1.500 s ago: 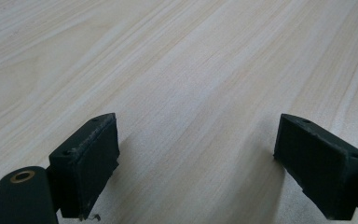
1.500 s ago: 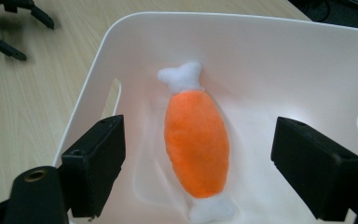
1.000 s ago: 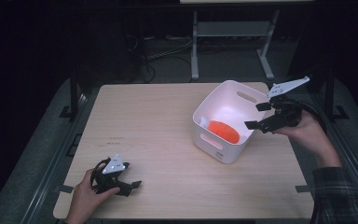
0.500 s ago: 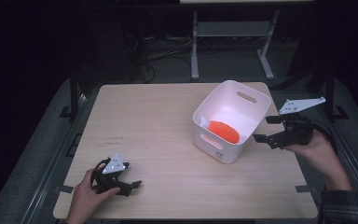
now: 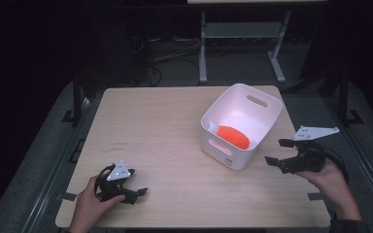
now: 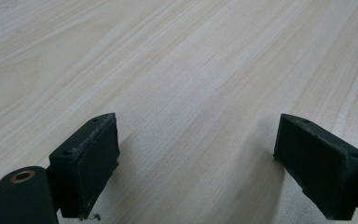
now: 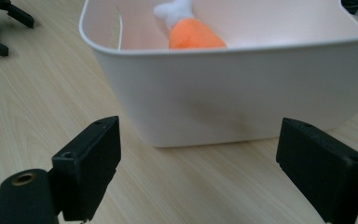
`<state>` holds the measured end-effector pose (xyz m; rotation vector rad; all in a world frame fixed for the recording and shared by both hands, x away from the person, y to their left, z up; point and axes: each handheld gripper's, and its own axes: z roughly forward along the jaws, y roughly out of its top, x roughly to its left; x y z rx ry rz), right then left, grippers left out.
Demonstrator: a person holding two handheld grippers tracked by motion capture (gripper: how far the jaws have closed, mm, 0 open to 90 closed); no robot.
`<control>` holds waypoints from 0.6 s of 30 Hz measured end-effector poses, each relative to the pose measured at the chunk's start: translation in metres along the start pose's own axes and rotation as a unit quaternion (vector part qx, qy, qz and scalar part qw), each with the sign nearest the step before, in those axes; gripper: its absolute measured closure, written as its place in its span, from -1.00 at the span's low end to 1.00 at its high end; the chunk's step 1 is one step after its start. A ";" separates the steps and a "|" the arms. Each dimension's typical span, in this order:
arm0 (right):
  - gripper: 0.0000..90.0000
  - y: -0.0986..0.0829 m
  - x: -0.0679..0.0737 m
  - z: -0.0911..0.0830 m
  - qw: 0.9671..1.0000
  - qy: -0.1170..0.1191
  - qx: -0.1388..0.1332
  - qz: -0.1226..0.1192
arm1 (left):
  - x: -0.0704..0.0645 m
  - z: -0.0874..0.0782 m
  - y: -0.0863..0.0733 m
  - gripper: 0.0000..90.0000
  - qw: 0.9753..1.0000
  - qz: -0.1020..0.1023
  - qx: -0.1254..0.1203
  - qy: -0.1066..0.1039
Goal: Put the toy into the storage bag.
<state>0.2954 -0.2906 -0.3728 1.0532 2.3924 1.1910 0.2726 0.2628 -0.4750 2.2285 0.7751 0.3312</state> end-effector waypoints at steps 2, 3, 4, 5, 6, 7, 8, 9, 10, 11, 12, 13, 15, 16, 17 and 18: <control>-0.71 -0.004 0.001 0.002 1.000 -0.002 -0.001 0.003 | 0.000 0.000 0.000 -0.71 1.000 0.000 0.000 0.000; -0.71 -0.009 0.002 0.004 1.000 -0.003 -0.001 0.004 | 0.000 0.000 0.000 -0.71 1.000 0.000 0.000 0.000; -0.71 -0.017 0.005 0.008 1.000 -0.003 -0.003 0.007 | 0.000 0.000 0.000 -0.71 1.000 0.000 0.000 0.000; -0.71 -0.017 0.005 0.008 1.000 -0.003 -0.003 0.007 | 0.000 0.000 0.000 -0.71 1.000 0.000 0.000 0.000; -0.71 -0.020 0.006 0.010 1.000 -0.005 -0.001 0.009 | 0.000 0.000 0.000 -0.71 1.000 0.000 0.000 0.000; -0.71 -0.024 0.007 0.012 1.000 -0.006 0.000 0.010 | 0.000 0.000 0.000 -0.71 1.000 0.000 0.000 0.000; -0.71 -0.032 0.009 0.016 1.000 -0.007 -0.002 0.016 | 0.000 0.000 0.000 -0.71 1.000 0.000 0.000 0.000; -0.71 -0.032 0.009 0.016 1.000 -0.007 -0.002 0.016 | 0.000 0.000 0.000 -0.71 1.000 0.000 0.000 0.000; -0.71 -0.035 0.010 0.017 1.000 -0.007 -0.001 0.017 | 0.000 0.000 0.000 -0.71 1.000 0.000 0.000 0.000; -0.71 -0.042 0.012 0.020 1.000 -0.009 0.000 0.019 | 0.000 0.000 0.000 -0.71 1.000 0.001 0.000 0.000; -0.71 -0.045 0.013 0.021 1.000 -0.011 0.000 0.020 | 0.000 0.000 0.000 -0.71 1.000 0.001 0.000 0.000; -0.71 -0.045 0.013 0.021 1.000 -0.011 0.000 0.020 | 0.000 0.000 0.000 -0.71 1.000 0.001 0.002 0.000; -0.71 -0.056 0.017 0.026 0.999 -0.019 0.000 0.025 | 0.000 0.000 0.000 -0.71 1.000 0.002 0.002 0.000; -0.71 -0.059 0.018 0.027 0.999 -0.022 -0.003 0.026 | 0.000 0.000 0.000 -0.71 1.000 0.002 0.002 0.000; -0.71 -0.063 0.019 0.028 0.999 -0.026 -0.005 0.029 | 0.000 0.000 0.000 -0.71 1.000 0.002 0.002 0.000; -0.71 -0.067 0.021 0.029 0.999 -0.029 -0.008 0.032 | 0.000 0.000 0.000 -0.71 1.000 0.002 0.002 0.000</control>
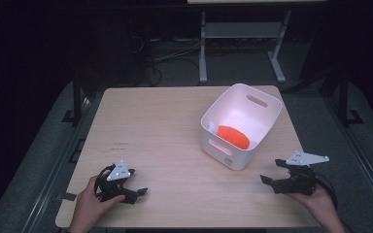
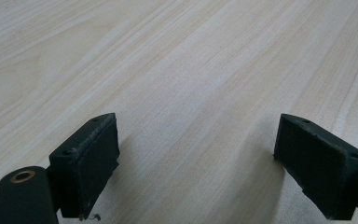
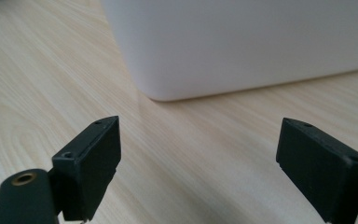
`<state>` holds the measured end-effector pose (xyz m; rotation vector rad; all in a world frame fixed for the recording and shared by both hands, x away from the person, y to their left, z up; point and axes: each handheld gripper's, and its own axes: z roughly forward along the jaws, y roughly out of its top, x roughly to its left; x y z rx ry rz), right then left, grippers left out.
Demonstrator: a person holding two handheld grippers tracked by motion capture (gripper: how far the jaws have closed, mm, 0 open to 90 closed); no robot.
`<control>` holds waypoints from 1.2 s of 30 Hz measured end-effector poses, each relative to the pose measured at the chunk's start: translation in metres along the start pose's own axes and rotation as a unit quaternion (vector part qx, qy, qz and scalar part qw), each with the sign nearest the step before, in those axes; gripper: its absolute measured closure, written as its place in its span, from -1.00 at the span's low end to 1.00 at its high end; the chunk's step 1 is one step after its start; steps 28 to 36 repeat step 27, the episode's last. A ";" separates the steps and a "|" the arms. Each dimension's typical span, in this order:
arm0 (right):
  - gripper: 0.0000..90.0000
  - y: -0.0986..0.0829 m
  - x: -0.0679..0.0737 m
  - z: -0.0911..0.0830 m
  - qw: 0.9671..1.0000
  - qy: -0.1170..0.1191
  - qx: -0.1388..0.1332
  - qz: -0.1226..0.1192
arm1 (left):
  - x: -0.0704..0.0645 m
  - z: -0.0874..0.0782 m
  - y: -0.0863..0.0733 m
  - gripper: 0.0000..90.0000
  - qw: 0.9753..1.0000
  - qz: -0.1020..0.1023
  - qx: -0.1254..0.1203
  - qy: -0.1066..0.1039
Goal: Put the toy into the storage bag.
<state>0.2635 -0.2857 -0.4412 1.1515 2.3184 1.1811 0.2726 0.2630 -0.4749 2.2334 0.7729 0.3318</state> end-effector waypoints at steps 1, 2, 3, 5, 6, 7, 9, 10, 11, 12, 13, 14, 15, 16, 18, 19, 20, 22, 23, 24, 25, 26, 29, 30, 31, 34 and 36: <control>-0.71 -0.004 0.001 0.001 1.000 -0.006 -0.002 0.001 | 0.000 0.000 0.000 -0.71 1.000 0.000 0.000 0.000; -0.71 -0.007 0.002 0.002 1.000 -0.010 -0.003 0.002 | 0.000 0.000 0.000 -0.71 1.000 0.000 0.000 0.000; -0.71 -0.007 0.002 0.002 1.000 -0.010 -0.003 0.002 | 0.000 0.000 0.000 -0.71 1.000 0.000 0.000 0.000; -0.71 -0.015 0.004 0.005 1.000 -0.027 -0.003 0.006 | 0.000 0.000 0.000 -0.71 1.000 0.000 0.000 0.000; -0.71 -0.017 0.004 0.006 0.999 -0.031 -0.002 0.007 | 0.000 0.000 0.000 -0.71 1.000 0.000 0.000 0.000; -0.71 -0.020 0.005 0.007 0.999 -0.038 -0.001 0.011 | 0.000 0.000 0.000 -0.71 1.000 0.000 0.000 0.000; -0.71 -0.022 0.006 0.008 0.999 -0.043 0.001 0.013 | 0.000 0.000 0.000 -0.71 1.000 0.000 0.000 0.000; -0.71 -0.027 0.006 0.012 0.998 -0.061 0.011 0.013 | 0.000 0.000 0.000 -0.71 1.000 0.000 0.000 0.000; -0.71 -0.028 0.006 0.014 0.998 -0.067 0.015 0.014 | 0.000 0.000 0.000 -0.71 1.000 0.000 0.000 0.000; -0.70 -0.030 0.006 0.015 0.997 -0.075 0.021 0.016 | 0.000 0.000 0.000 -0.71 1.000 0.000 0.000 0.000; -0.70 -0.032 0.006 0.018 0.996 -0.080 0.028 0.020 | 0.000 0.000 0.000 -0.71 1.000 0.000 0.000 0.000; -0.70 -0.034 0.005 0.020 0.996 -0.082 0.035 0.022 | 0.000 0.000 0.000 -0.71 1.000 0.000 0.000 0.000; -0.73 -0.035 0.005 0.022 0.995 -0.084 0.040 0.024 | 0.000 0.000 0.000 -0.71 1.000 0.000 0.000 0.000; -0.73 -0.035 0.004 0.022 0.996 -0.080 0.040 0.029 | 0.000 0.000 0.000 -0.71 1.000 0.000 0.000 0.000; -0.73 -0.035 0.003 0.022 0.995 -0.082 0.040 0.033 | 0.000 0.000 0.000 -0.71 1.000 0.000 0.000 0.000; -0.73 -0.035 0.003 0.022 0.995 -0.082 0.040 0.033 | 0.000 0.000 0.000 -0.71 1.000 0.000 0.000 0.000; -0.76 -0.035 0.003 0.023 0.995 -0.081 0.043 0.030 | 0.000 0.000 0.000 -0.71 1.000 0.000 0.000 0.000; -0.76 -0.035 0.003 0.023 0.995 -0.081 0.043 0.030 | 0.000 0.000 0.000 -0.71 1.000 0.000 0.000 0.000; -0.76 -0.035 0.003 0.023 0.995 -0.081 0.043 0.030 | 0.000 0.000 0.000 -0.71 1.000 0.000 0.000 0.000; -0.76 -0.035 0.003 0.023 0.995 -0.081 0.043 0.030 | 0.000 0.000 0.000 -0.71 1.000 0.000 0.000 0.000; -0.76 -0.035 0.003 0.023 0.995 -0.081 0.043 0.030 | 0.000 0.000 0.000 -0.71 1.000 0.000 0.000 0.001; -0.76 -0.035 0.003 0.023 0.995 -0.081 0.043 0.030 | 0.000 0.000 0.000 -0.72 1.000 0.000 0.000 0.001; -0.76 -0.035 0.003 0.023 0.995 -0.081 0.043 0.030 | -0.001 0.000 0.000 -0.72 1.000 -0.002 0.001 0.002; -0.76 -0.035 0.003 0.023 0.995 -0.081 0.043 0.030 | -0.001 0.000 0.000 -0.72 1.000 -0.002 0.001 0.002; -0.76 -0.035 0.003 0.023 0.995 -0.081 0.043 0.030 | -0.001 0.000 0.000 -0.72 1.000 -0.002 0.001 0.002; -0.76 -0.035 0.003 0.023 0.995 -0.081 0.043 0.030 | -0.001 0.000 0.000 -0.72 1.000 -0.002 0.001 0.002; -0.76 -0.035 0.003 0.023 0.995 -0.081 0.043 0.030 | -0.001 0.000 0.000 -0.72 1.000 -0.002 0.001 0.002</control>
